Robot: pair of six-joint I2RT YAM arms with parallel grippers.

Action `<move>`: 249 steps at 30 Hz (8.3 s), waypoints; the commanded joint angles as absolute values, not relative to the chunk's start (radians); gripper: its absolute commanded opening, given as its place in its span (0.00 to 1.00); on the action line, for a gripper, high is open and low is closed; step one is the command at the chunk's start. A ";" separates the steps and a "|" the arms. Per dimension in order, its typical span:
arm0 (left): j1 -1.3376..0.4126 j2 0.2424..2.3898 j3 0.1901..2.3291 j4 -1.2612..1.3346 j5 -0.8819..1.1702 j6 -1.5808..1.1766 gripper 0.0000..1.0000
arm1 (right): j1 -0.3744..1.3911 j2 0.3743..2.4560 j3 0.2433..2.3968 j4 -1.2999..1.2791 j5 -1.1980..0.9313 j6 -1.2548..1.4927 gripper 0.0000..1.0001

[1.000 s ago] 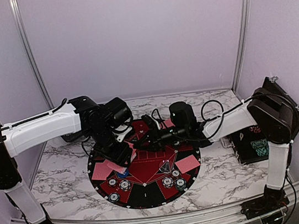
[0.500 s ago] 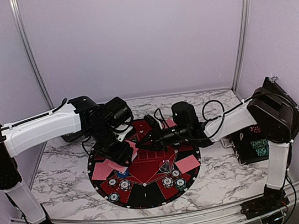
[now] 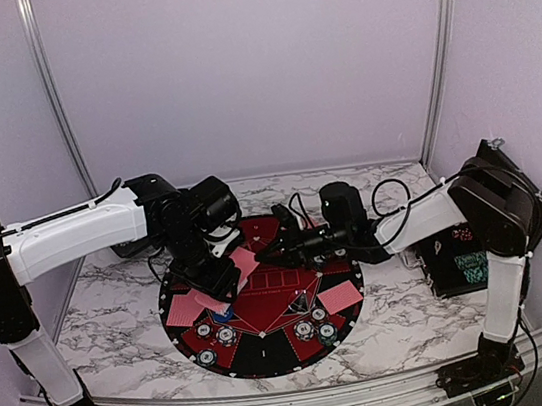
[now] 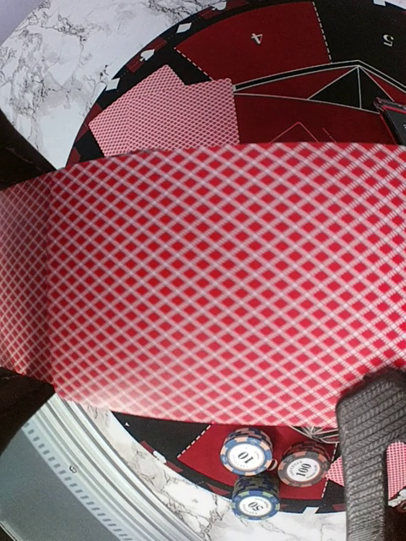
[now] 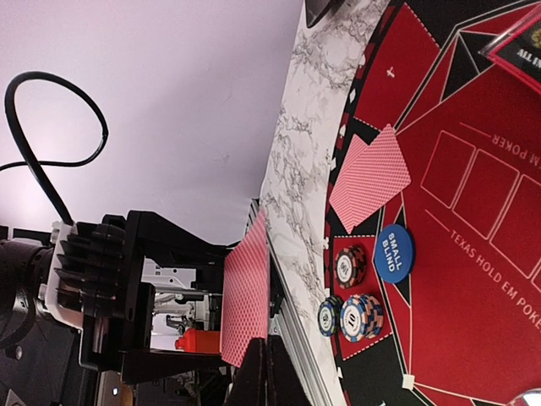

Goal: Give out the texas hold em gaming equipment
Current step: Pick up the poker card from the face-down deck piles, then distribute the poker card in the dealer area, then pick up the poker card from the face-down deck piles.

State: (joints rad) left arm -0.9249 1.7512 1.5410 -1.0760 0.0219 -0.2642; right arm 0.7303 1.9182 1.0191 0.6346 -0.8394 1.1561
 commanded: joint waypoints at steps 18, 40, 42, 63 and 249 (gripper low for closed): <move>-0.931 1.752 1.551 -1.098 0.023 -0.261 0.53 | 0.572 1.727 0.816 0.748 -0.854 1.201 0.00; -0.931 1.752 1.558 -1.099 0.024 -0.268 0.53 | 0.236 1.354 0.330 0.513 -0.855 0.979 0.00; -0.931 1.752 1.559 -1.099 0.024 -0.268 0.53 | 0.232 1.362 0.323 0.505 -0.857 0.959 0.00; -0.932 1.754 1.560 -1.099 0.025 -0.264 0.53 | 0.230 1.519 0.268 0.519 -0.850 0.846 0.00; -0.946 1.815 1.628 -1.074 -0.005 -0.192 0.53 | 0.852 1.990 1.247 0.314 -0.860 0.913 0.61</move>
